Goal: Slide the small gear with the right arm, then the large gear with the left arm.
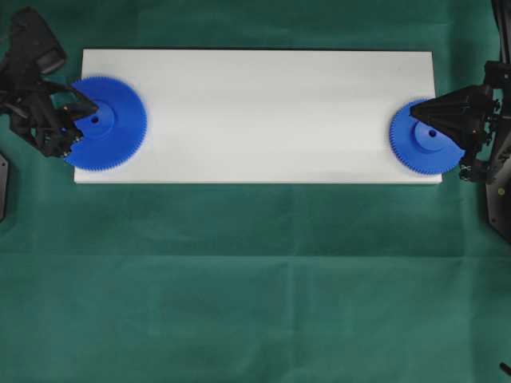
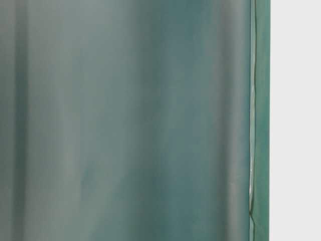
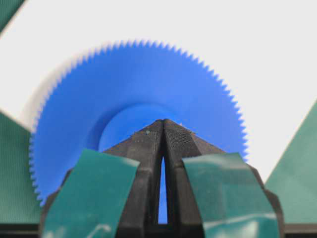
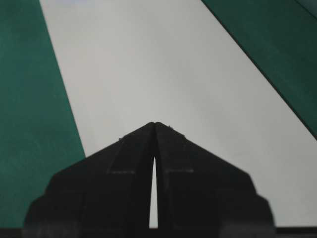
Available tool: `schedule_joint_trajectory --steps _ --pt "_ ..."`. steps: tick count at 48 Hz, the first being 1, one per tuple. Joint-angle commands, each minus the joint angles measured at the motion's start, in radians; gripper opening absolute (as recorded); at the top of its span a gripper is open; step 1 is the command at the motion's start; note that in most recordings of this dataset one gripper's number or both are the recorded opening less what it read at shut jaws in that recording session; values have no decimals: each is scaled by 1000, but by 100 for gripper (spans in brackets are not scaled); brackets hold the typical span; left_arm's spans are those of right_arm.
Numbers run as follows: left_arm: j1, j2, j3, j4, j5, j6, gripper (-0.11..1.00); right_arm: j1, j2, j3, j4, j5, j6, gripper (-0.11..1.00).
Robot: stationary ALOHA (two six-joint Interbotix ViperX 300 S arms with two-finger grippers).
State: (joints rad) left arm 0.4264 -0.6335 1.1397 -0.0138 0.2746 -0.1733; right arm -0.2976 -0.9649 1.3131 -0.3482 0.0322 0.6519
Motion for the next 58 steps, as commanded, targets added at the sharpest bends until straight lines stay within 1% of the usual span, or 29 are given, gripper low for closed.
schedule_joint_trajectory --steps 1,8,14,25,31,45,58 --pt "-18 -46 -25 -2 -2 -2 0 2 3 -12 -2 -8 2 50" --pt "-38 -124 -14 -2 -3 -2 0 2 3 -12 -2 -8 2 50" --pt "-55 -193 15 -2 -18 -5 0 2 2 -11 -2 -8 2 50" --pt "-94 -296 67 -2 -83 -8 0 2 5 -14 -5 -8 2 50" --pt "-104 -316 83 -2 -109 -8 0 2 6 -15 -5 -8 2 50" --pt "-114 -311 103 -2 -129 -8 0 2 6 -14 -5 -8 2 50" --pt "-160 -311 124 -2 -216 -6 0 2 6 -9 -5 -9 2 50"
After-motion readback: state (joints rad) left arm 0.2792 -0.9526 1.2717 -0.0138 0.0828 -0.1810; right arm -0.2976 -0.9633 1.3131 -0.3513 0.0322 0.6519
